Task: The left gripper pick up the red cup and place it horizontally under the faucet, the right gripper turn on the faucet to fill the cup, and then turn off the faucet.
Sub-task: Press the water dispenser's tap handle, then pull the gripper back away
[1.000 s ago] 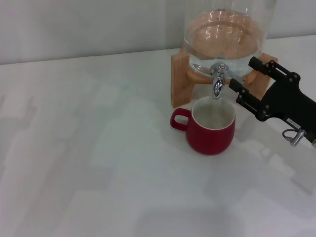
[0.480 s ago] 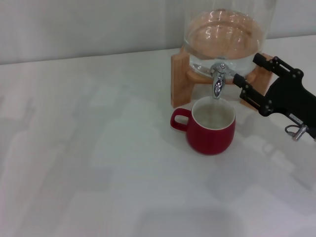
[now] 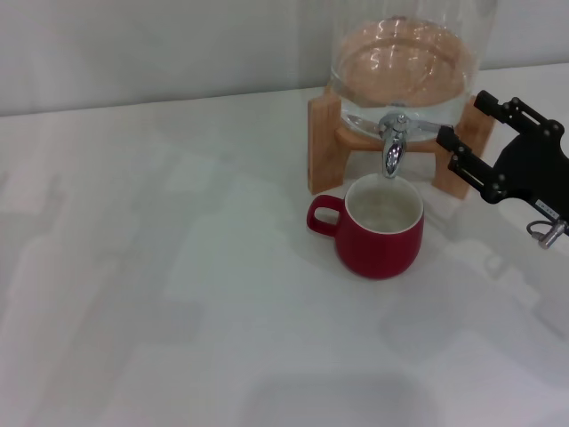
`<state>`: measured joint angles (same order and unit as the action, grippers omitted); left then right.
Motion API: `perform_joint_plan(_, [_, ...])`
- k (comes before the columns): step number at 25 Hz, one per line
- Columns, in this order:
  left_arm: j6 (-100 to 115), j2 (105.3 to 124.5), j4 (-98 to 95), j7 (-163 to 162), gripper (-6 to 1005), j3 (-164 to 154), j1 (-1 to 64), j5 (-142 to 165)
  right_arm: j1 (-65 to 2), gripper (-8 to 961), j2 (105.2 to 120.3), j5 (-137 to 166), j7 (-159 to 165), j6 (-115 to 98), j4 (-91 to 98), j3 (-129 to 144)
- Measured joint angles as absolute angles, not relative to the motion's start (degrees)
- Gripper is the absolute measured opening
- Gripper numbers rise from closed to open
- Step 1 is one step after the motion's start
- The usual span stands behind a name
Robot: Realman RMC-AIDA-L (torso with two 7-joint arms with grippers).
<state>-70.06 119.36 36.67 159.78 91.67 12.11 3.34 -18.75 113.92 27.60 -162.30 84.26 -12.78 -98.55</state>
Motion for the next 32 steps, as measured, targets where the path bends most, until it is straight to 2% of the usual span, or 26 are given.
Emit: perform_joint_plan(32, [-70.4,119.36,36.7,159.8,748,91.6,12.3,3.4,-18.4,617,113.53,27.4,-162.4,82.6,-13.2,-100.1])
